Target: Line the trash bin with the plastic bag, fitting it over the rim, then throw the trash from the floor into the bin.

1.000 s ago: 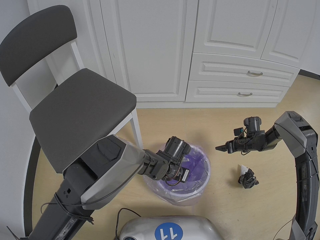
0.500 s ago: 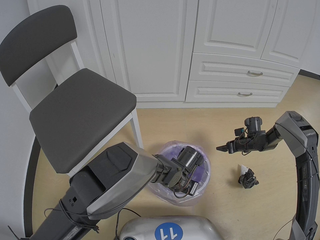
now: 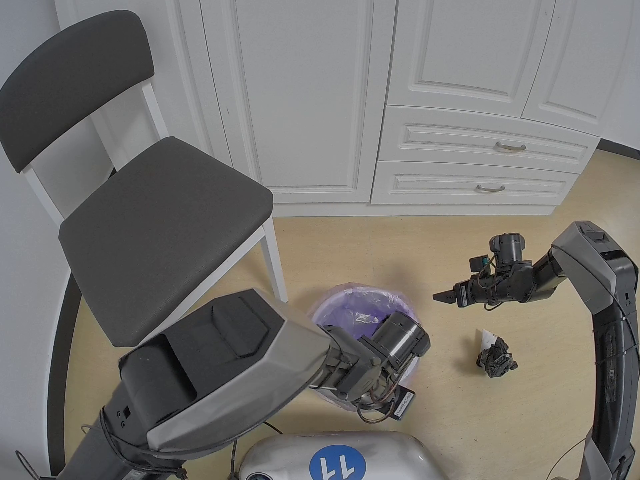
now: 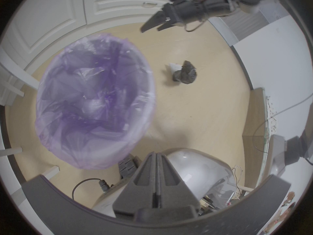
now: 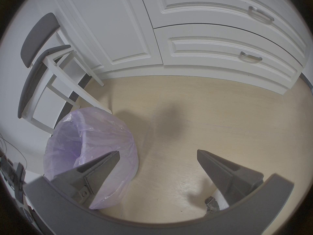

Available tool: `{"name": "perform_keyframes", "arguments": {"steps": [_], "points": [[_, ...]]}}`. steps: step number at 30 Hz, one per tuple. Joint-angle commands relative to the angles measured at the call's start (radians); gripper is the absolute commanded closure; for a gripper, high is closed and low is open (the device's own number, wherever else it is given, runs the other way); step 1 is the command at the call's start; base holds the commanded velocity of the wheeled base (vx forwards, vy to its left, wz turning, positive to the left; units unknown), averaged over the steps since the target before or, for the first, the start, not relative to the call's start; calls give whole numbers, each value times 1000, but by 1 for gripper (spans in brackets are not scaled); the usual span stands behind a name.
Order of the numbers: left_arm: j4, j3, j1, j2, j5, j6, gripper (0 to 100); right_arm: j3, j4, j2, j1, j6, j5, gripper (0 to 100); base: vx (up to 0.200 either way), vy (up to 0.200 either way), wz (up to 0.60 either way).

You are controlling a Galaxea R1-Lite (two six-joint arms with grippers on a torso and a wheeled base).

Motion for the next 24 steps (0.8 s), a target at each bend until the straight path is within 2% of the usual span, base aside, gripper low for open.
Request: {"name": "perform_keyframes", "arguments": {"steps": [1,10,11,14,17,20,21,24], "points": [[-20,27,-15,-54,0,-1,100,26,-5,-28,7,0,1,0,0,0,0],[-28,71,2,-164,6,-15,100,86,-12,-86,23,0,12,0,0,0,0],[-52,123,21,-249,10,-21,100,118,-12,-117,31,-2,12,0,0,0,0],[-82,137,62,-290,12,-18,100,136,-12,-127,37,-9,12,0,0,0,0],[-92,134,151,-356,10,-14,100,184,-17,-147,43,-25,12,0,0,0,0],[-92,133,171,-365,10,-14,100,196,-20,-150,43,-26,12,0,0,0,0],[-101,152,263,-407,9,-15,100,239,-55,-169,50,-26,11,0,0,0,0],[-114,203,323,-449,4,-18,100,277,-93,-187,59,-22,12,0,0,0,0]]}}
